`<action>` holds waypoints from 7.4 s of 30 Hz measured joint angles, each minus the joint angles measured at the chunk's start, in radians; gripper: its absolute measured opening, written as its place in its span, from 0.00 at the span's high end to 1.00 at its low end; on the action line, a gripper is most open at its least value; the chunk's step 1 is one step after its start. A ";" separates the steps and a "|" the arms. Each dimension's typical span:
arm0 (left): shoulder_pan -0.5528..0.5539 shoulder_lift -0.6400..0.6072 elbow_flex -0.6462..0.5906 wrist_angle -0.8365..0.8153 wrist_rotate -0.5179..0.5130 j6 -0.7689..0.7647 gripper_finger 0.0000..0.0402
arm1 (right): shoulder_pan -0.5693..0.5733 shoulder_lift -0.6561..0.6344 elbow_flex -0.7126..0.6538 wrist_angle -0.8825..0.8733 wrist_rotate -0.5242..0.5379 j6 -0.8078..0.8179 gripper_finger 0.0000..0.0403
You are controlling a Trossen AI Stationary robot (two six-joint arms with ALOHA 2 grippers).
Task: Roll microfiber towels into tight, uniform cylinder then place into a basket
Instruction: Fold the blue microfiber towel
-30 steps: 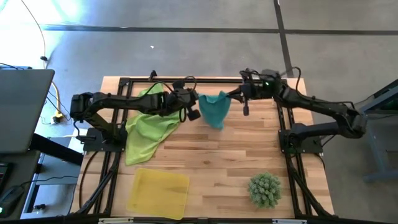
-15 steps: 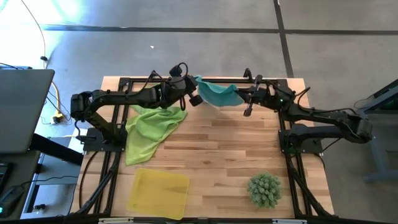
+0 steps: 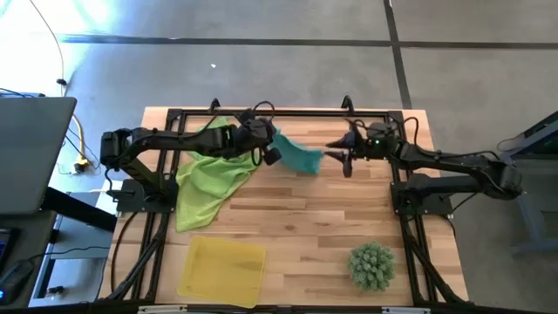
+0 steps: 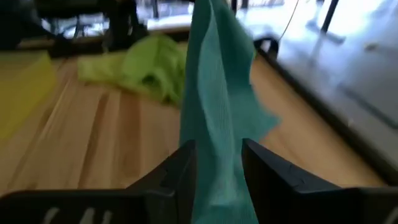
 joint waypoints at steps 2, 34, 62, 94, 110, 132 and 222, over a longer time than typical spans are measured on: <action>-0.012 0.009 -0.006 -0.041 0.004 -0.038 1.00 | 0.020 0.000 0.000 -0.057 -0.005 -0.001 0.70; -0.003 0.099 -0.005 0.045 0.022 -0.092 1.00 | 0.219 0.669 0.017 0.612 0.046 -0.261 0.69; 0.004 0.099 -0.005 -0.005 0.021 -0.111 1.00 | 0.235 0.922 0.236 0.438 0.300 -0.230 0.92; 0.002 0.099 -0.005 -0.086 0.068 -0.163 1.00 | 0.233 0.753 0.234 0.109 0.166 0.057 0.94; 0.002 0.085 0.014 -0.075 0.037 -0.052 1.00 | 0.214 0.377 0.235 -0.131 0.225 -0.043 1.00; 0.140 0.078 0.404 -0.043 -0.097 0.303 1.00 | -0.064 0.058 0.560 -0.431 0.684 -0.479 1.00; -0.182 0.445 0.437 -0.791 0.500 -0.222 1.00 | 0.443 0.268 0.228 -0.592 0.432 0.075 1.00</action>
